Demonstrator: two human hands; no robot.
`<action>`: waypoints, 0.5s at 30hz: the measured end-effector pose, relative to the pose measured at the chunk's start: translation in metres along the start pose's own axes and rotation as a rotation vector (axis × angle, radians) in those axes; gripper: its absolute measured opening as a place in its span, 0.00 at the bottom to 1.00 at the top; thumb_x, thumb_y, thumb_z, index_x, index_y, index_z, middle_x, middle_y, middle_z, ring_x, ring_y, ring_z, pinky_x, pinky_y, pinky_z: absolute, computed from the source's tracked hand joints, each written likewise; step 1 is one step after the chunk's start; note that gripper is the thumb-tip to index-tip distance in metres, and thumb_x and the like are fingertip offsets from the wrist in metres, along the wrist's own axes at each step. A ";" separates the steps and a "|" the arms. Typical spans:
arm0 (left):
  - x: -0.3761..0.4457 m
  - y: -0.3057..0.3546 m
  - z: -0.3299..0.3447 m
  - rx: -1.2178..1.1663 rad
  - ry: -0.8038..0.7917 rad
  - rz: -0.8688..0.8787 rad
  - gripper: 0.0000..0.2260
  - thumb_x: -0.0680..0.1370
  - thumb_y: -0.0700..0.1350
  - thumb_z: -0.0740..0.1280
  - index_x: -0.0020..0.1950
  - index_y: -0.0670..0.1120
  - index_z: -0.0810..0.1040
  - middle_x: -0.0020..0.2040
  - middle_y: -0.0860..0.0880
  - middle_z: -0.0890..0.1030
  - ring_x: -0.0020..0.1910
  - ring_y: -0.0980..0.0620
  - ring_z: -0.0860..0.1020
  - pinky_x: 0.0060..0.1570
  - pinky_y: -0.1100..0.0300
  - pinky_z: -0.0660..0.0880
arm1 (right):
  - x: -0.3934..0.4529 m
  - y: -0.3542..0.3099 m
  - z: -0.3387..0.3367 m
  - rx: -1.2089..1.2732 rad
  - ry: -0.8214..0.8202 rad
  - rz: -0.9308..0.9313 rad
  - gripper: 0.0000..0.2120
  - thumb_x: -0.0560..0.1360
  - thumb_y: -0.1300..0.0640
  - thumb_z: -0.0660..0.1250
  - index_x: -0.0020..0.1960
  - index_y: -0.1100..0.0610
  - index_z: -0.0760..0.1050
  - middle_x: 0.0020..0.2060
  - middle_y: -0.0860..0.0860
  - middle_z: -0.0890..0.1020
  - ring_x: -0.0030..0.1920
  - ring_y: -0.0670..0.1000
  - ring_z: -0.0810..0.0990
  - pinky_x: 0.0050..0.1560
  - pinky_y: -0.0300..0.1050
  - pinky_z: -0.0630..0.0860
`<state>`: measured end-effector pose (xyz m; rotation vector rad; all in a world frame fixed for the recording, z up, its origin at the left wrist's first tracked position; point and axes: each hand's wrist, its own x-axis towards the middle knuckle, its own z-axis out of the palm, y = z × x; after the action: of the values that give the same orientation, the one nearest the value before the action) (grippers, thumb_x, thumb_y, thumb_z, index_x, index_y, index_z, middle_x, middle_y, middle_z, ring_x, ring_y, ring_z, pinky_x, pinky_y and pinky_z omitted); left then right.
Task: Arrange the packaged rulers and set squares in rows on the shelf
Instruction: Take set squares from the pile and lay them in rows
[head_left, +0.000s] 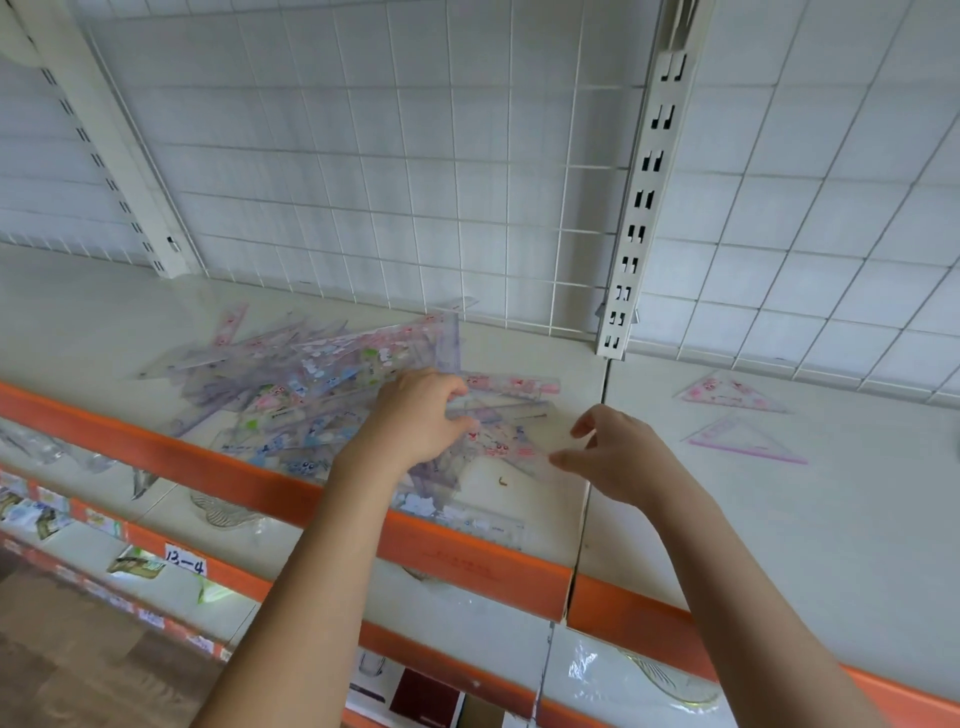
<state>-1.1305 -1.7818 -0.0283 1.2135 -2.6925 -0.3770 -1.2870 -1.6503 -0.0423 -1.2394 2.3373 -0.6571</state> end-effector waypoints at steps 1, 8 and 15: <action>0.005 0.001 0.001 0.005 -0.044 -0.009 0.22 0.75 0.53 0.69 0.66 0.47 0.73 0.63 0.49 0.76 0.63 0.48 0.72 0.63 0.52 0.67 | -0.001 0.001 -0.001 -0.003 0.005 -0.004 0.20 0.73 0.48 0.68 0.60 0.55 0.71 0.53 0.52 0.76 0.54 0.52 0.74 0.51 0.43 0.70; 0.015 0.000 0.004 -0.055 -0.103 0.000 0.17 0.75 0.49 0.69 0.63 0.47 0.76 0.61 0.48 0.77 0.59 0.49 0.74 0.63 0.50 0.68 | -0.006 0.005 -0.004 -0.002 0.024 -0.024 0.18 0.75 0.47 0.66 0.61 0.54 0.71 0.53 0.50 0.75 0.51 0.49 0.71 0.49 0.42 0.67; -0.018 -0.017 -0.011 -0.207 0.165 0.028 0.06 0.77 0.43 0.66 0.51 0.47 0.81 0.47 0.53 0.80 0.46 0.53 0.77 0.47 0.58 0.72 | 0.005 -0.017 0.002 -0.065 0.019 -0.085 0.18 0.76 0.48 0.64 0.61 0.56 0.73 0.58 0.52 0.77 0.60 0.52 0.73 0.54 0.42 0.68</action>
<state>-1.1039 -1.7802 -0.0240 1.0962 -2.4589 -0.5127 -1.2779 -1.6631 -0.0350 -1.3733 2.3495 -0.6274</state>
